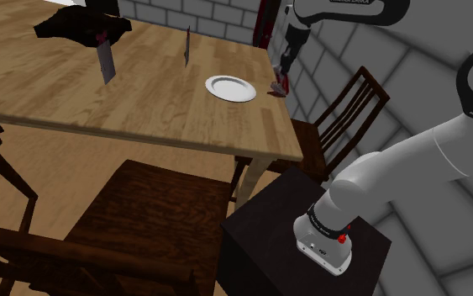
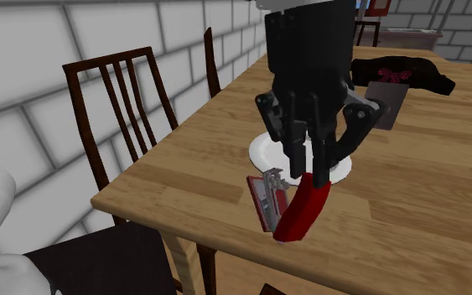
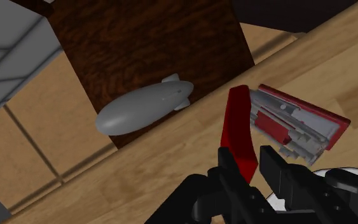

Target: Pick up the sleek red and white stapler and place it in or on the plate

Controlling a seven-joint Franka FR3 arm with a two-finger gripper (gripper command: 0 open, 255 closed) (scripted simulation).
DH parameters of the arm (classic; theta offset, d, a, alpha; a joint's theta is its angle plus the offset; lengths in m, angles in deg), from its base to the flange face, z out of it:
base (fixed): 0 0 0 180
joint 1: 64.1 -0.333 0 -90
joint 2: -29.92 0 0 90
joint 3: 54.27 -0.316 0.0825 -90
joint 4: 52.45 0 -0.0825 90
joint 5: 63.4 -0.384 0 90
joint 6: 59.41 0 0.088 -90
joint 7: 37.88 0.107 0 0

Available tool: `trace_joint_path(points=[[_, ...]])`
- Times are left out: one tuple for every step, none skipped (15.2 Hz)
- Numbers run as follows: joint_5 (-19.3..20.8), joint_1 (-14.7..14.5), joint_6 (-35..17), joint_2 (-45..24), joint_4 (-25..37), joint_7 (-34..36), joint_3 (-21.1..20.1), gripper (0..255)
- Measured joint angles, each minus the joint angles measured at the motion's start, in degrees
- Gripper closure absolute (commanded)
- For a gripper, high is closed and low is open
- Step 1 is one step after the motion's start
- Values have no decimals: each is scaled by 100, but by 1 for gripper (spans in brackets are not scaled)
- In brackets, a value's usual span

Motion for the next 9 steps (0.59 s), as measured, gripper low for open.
trace_joint_path(points=[[-7,-3,72,-8,79,-10,-5,255],[-13,-5,147,-14,162,-22,-10,255],[-19,-6,220,-20,242,-38,-11,255],[-26,-8,301,-32,336,-51,-16,255],[-34,-13,360,-59,421,-56,-23,255],[-34,-14,360,-59,422,-56,-23,0],[-34,-13,360,-59,421,-56,-23,0],[-122,-23,221,-58,339,2,-1,0],[-261,-35,10,-41,220,71,39,0]])
